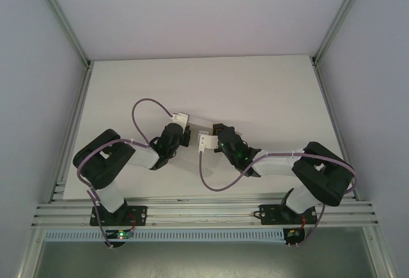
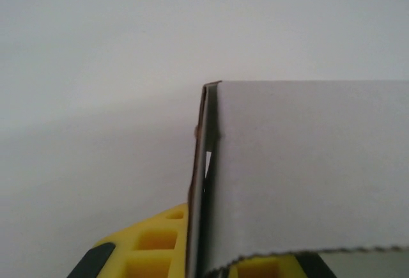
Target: Assemble paper box
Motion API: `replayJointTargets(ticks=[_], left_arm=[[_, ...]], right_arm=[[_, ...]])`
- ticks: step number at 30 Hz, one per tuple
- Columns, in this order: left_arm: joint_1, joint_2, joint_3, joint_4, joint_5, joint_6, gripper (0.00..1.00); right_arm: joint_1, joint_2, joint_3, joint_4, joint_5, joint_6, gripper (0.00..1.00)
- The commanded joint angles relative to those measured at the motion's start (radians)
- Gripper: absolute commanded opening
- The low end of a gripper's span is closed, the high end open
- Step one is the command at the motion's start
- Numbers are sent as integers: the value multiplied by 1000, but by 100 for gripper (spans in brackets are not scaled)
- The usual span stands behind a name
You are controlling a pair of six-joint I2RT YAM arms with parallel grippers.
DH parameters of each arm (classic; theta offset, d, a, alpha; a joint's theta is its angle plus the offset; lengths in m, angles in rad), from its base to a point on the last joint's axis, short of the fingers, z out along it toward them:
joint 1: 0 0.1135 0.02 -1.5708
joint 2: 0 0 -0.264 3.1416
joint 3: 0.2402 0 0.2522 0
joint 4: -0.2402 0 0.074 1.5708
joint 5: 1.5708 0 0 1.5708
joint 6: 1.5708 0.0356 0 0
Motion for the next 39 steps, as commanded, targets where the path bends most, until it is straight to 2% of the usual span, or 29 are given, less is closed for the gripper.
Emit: replayJointTargets(ticks=[1,3,8,11,16,23,27,30,33,35,39], left_arm=[[32,60,-7,-67,-340,-119,0],[32,59,-7,-76,-352,-145,0],[32,77,14,-155,-475,-192,0],[34,65,-23,-126,-485,-221,0],[35,85,16,-248,-585,-290,0],[20,90,41,-316,-678,-298,0],[15,98,112,-530,-782,-440,0],[15,97,123,-556,-760,-459,0],[12,74,99,-489,-710,-415,0],[7,60,56,-347,-621,-319,0],[4,49,-21,-84,-353,-146,0]], right_arm=[[24,-16,-30,-204,-45,37,0],[23,-20,-30,-233,-28,51,0],[23,-34,-24,-309,-2,84,0],[21,-34,-17,-347,3,98,0],[21,-15,-8,-366,26,99,0],[18,-19,-3,-386,25,107,0],[16,-20,0,-391,28,112,0],[16,-21,3,-389,28,115,0],[16,-20,7,-388,21,118,0],[15,-19,8,-382,4,125,0],[14,-19,19,-365,-8,139,0]])
